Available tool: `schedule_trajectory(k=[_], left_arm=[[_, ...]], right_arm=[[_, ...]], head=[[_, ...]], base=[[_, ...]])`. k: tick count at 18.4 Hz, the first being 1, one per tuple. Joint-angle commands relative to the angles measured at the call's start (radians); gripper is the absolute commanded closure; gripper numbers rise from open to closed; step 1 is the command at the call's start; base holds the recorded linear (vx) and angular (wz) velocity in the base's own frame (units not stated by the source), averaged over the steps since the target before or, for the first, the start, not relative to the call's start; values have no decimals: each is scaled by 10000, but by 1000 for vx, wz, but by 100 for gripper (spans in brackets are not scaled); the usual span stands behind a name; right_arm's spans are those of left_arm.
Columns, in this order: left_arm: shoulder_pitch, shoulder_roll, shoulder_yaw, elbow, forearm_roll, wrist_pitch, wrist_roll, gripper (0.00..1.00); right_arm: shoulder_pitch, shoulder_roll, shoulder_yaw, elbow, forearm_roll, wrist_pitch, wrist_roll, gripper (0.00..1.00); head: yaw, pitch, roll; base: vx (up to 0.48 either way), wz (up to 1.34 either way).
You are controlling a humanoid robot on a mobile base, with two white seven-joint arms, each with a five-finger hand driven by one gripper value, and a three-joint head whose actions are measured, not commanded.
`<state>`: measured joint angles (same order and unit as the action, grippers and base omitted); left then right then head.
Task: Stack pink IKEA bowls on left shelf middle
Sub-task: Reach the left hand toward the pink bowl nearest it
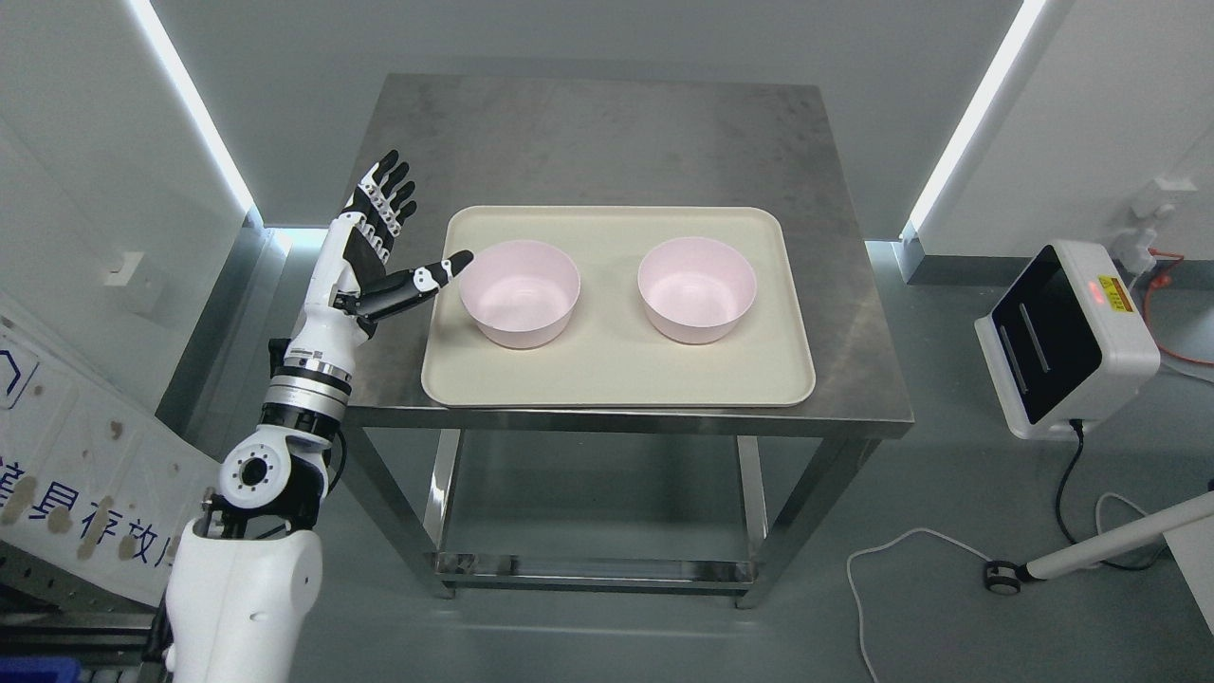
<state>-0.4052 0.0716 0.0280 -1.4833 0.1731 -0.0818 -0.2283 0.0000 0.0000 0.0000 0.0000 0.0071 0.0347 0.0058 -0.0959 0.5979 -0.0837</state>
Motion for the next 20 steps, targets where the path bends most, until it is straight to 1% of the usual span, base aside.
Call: schedule_trajectory(k=[1, 2, 3, 4, 6, 9, 12, 13, 15, 18, 20], left_arm=[[-534, 2684, 89, -339, -28, 5, -1136, 0], [-778, 3388, -413, -323, -134, 5, -1442, 0], [-1069, 3623, -1041, -247, -545, 5, -1566, 0], [-1315, 3610, -1746, 27, -1278, 5, -1598, 0], [-1882, 3305, -2715, 747, -2507, 5, -1644, 0], [-2236, 2691, -3546, 1622, -3125, 6, -1797, 2], [-2437, 2231, -3762, 2528, -3570, 21, -1920, 2], [-2452, 2108, -3747, 2773, -3708, 51, -2118, 5], [-2681, 1893, -3686, 3173, -3725, 174, -2487, 7], [-3095, 1494, -3380, 3664, -3679, 847, -2565, 7], [-3402, 1325, -3134, 3848, -3679, 1093, -2580, 8]], right_arm=[[291, -175, -108, -337, -71, -10, 3, 0], [291, -175, -107, -337, -71, 5, 3, 0], [291, -175, -107, -337, -71, 6, 3, 0], [291, -175, -107, -337, -71, 6, 3, 0], [291, -175, -123, -337, -71, 6, 3, 0], [291, -175, -123, -337, -71, 5, 3, 0], [291, -175, -123, -337, -71, 6, 3, 0], [291, -175, -108, -337, -71, 6, 3, 0], [291, -175, -107, -337, -71, 5, 3, 0], [291, -175, -107, -337, -71, -10, 3, 0], [291, -175, -123, -337, -71, 5, 3, 0]], head=[[0, 0, 0], [0, 0, 0], [0, 0, 0], [0, 0, 0], [0, 0, 0], [0, 0, 0], [0, 0, 0], [0, 0, 0], [0, 0, 0], [0, 0, 0], [0, 0, 0]], base=[[0, 0], [0, 0], [0, 0], [0, 0], [0, 0], [0, 0], [0, 0], [0, 0], [0, 0], [0, 0], [0, 0]])
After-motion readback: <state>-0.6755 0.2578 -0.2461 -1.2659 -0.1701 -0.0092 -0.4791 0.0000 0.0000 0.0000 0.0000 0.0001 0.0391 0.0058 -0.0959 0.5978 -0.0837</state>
